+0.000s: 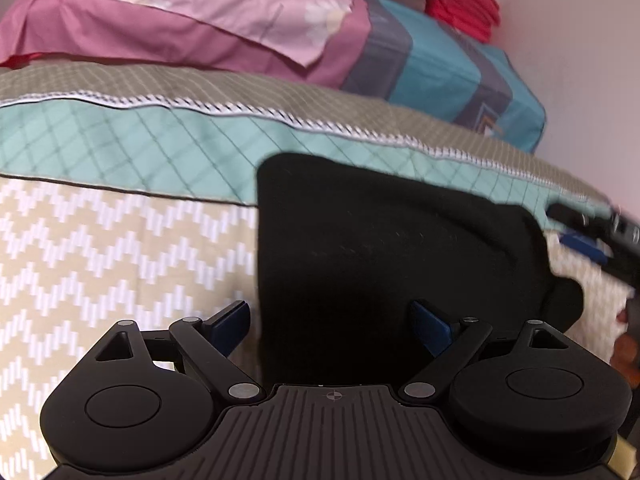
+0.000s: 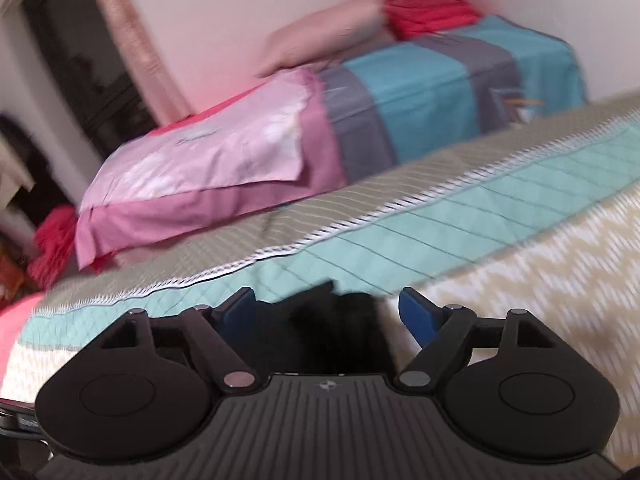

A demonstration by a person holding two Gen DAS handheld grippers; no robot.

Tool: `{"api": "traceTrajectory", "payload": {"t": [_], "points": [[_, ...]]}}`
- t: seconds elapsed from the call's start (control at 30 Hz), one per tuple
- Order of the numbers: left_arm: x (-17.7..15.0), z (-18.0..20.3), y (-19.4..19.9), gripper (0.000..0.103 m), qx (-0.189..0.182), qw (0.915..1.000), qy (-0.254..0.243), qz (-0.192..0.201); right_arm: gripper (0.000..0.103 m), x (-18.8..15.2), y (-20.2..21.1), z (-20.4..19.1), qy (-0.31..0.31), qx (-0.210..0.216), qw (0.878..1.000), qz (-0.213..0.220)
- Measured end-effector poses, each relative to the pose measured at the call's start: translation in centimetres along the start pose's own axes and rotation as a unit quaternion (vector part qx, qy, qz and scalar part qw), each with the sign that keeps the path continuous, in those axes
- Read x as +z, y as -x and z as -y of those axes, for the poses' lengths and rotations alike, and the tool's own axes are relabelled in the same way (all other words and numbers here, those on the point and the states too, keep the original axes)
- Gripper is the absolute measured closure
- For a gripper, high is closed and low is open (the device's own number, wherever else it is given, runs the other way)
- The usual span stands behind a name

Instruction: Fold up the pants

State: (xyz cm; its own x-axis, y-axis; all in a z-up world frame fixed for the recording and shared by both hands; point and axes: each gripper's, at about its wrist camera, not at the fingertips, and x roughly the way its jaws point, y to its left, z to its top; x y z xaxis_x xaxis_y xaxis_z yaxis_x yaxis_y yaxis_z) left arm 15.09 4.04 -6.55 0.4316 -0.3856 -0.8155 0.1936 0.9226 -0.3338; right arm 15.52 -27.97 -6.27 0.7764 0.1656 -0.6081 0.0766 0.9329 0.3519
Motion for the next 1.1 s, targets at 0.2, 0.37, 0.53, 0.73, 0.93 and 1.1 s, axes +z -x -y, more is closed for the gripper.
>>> {"api": "traceTrajectory", "payload": {"t": [0.2,0.37,0.53,0.73,0.93,1.1], "points": [[-0.2,0.5,-1.1,0.0,0.0,0.9999,-0.007,-0.01,0.09,1.0,-3.6,1.9,-0.049,-0.008,0.998,-0.043],[0.4,-0.3,-1.0,0.0,-0.016,0.9997,-0.006,-0.016,0.015,0.3,-1.8,5.3,-0.146,0.037,0.986,-0.073],[1.3,-1.9,-2.6,0.0,-0.073,0.9965,0.026,-0.031,0.011,-2.6,-0.3,5.8,-0.126,0.079,0.982,-0.113],[1.1,-1.6,-3.0,0.0,-0.093,0.9927,0.061,-0.046,0.046,-4.1,-1.1,4.1,-0.07,0.099,0.985,-0.123],[-0.3,2.9,3.2,0.0,-0.073,0.9973,0.002,0.002,0.057,-3.1,2.9,4.4,-0.107,0.172,0.973,-0.11],[-2.7,5.6,8.8,0.0,-0.086,0.9958,-0.028,0.018,0.057,-3.4,9.6,3.2,-0.095,0.191,0.973,-0.09]]}}
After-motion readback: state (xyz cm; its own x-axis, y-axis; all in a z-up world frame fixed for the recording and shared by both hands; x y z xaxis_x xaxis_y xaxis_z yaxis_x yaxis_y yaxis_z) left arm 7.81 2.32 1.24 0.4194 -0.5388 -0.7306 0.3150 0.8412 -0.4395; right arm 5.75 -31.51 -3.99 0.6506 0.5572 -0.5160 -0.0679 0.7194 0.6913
